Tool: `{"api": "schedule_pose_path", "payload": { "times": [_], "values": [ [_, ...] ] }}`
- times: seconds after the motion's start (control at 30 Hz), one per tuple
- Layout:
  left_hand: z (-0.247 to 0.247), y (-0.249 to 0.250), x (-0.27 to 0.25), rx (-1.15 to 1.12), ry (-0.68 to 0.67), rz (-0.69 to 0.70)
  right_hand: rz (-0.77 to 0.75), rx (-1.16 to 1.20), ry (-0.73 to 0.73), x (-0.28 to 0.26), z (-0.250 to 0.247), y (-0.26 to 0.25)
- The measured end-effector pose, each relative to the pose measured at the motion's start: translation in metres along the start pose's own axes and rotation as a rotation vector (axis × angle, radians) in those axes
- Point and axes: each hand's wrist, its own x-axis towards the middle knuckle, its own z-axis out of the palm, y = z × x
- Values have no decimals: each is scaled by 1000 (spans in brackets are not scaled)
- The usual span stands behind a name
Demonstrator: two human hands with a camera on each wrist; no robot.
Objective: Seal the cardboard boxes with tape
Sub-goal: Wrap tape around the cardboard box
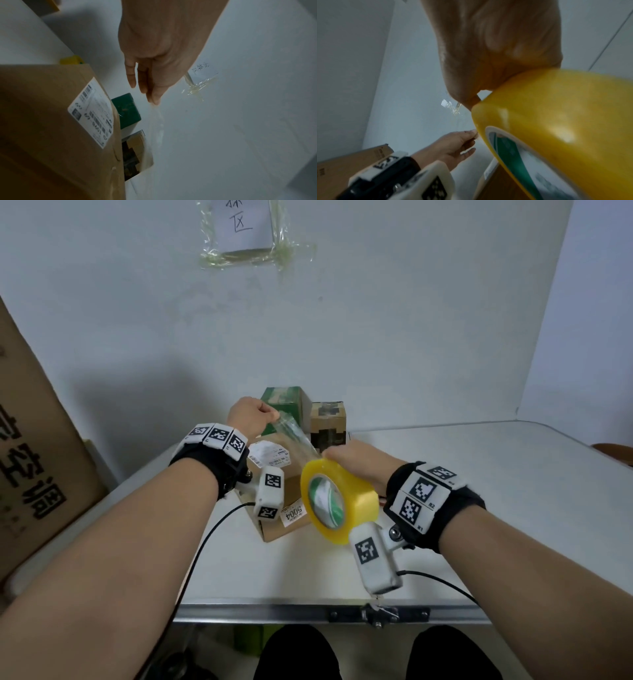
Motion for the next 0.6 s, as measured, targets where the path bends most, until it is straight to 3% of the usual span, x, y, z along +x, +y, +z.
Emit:
{"api": "schedule_pose_path", "payload": {
  "times": [0.23,0.6],
  "values": [
    [10,-11,15,106,-139,-83,12,-55,11,23,12,15],
    [26,-26,20,69,-171,-236,6,-35,21,31,17,18]
  ]
}}
